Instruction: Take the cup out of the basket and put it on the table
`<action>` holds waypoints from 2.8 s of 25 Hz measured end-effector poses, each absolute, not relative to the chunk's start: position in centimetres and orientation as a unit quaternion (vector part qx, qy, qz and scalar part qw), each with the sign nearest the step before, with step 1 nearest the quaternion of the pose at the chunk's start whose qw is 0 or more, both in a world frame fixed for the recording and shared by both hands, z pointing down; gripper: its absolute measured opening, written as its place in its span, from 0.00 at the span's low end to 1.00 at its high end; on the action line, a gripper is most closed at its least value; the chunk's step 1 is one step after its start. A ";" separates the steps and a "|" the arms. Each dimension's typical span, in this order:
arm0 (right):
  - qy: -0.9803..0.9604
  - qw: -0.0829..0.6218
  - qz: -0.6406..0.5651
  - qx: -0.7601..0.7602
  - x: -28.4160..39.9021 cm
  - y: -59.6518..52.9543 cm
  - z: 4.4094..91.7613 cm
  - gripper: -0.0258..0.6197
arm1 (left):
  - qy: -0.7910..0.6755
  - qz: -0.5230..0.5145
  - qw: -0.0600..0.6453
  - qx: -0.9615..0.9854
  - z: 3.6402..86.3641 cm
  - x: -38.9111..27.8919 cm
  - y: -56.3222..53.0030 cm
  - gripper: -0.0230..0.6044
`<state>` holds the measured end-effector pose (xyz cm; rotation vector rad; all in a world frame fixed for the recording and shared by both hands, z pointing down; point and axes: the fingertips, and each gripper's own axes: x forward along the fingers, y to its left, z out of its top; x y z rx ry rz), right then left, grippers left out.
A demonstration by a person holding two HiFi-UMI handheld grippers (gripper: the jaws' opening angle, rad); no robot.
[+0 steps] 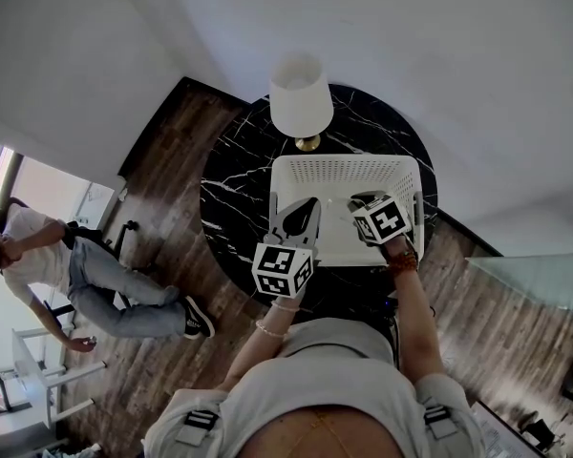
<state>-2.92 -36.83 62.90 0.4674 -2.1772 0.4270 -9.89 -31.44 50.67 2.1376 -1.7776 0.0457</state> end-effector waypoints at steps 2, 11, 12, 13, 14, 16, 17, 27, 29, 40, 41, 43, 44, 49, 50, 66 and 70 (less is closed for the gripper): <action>-0.874 0.416 0.170 0.184 -3.1 -36.6 62.6 0.10 | -0.629 0.017 0.179 0.757 50.7 -9.9 -31.3 0.04; -0.889 0.377 0.169 0.199 -3.1 -36.0 59.7 0.10 | -0.627 0.019 0.173 0.759 50.3 -9.8 -30.9 0.04; -0.891 0.371 0.169 0.201 -3.1 -36.0 59.3 0.10 | -0.627 0.020 0.173 0.759 50.3 -9.8 -30.9 0.04; -0.892 0.366 0.170 0.203 -3.1 -36.0 59.0 0.10 | -0.627 0.020 0.172 0.759 50.2 -9.8 -30.9 0.04; -0.894 0.361 0.170 0.205 -3.1 -36.0 58.7 0.10 | -0.627 0.020 0.172 0.760 50.2 -9.8 -30.9 0.04; -0.897 0.352 0.171 0.207 -3.2 -35.8 58.0 0.10 | -0.627 0.021 0.172 0.760 50.2 -9.9 -30.8 0.04; -0.898 0.347 0.172 0.209 -3.1 -35.7 57.7 0.10 | -0.627 0.021 0.172 0.760 50.2 -9.9 -30.7 0.04; -0.911 0.296 0.168 0.232 -2.3 -35.1 53.9 0.10 | -0.624 0.024 0.168 0.763 50.0 -9.6 -30.3 0.04; -0.913 0.289 0.167 0.235 -2.1 -35.0 53.2 0.10 | -0.623 0.024 0.168 0.764 50.0 -9.5 -30.3 0.04; -0.921 0.255 0.153 0.250 -1.1 -34.2 50.3 0.10 | -0.620 0.025 0.166 0.767 49.9 -9.1 -30.2 0.04; -0.922 0.251 0.152 0.251 -1.0 -34.2 50.1 0.10 | -0.619 0.026 0.166 0.767 49.9 -9.0 -30.2 0.04; -0.924 0.241 0.152 0.255 -0.8 -34.1 49.6 0.10 | -0.618 0.027 0.166 0.768 49.9 -8.9 -30.2 0.04; -0.925 0.236 0.153 0.256 -0.6 -34.1 49.4 0.10 | -0.617 0.028 0.166 0.768 49.8 -8.8 -30.2 0.04; -0.926 0.217 0.161 0.262 0.1 -33.7 48.6 0.10 | -0.616 0.028 0.165 0.770 49.8 -8.3 -30.1 0.04; -0.926 0.215 0.161 0.264 0.2 -33.6 48.4 0.10 | -0.615 0.029 0.164 0.771 49.7 -8.3 -30.1 0.04; -0.930 0.200 0.158 0.265 1.2 -32.4 46.9 0.10 | -0.616 0.025 0.162 0.770 49.2 -7.9 -29.6 0.04; -0.931 0.196 0.159 0.265 1.4 -32.3 46.8 0.10 | -0.617 0.027 0.161 0.770 49.2 -7.8 -29.4 0.04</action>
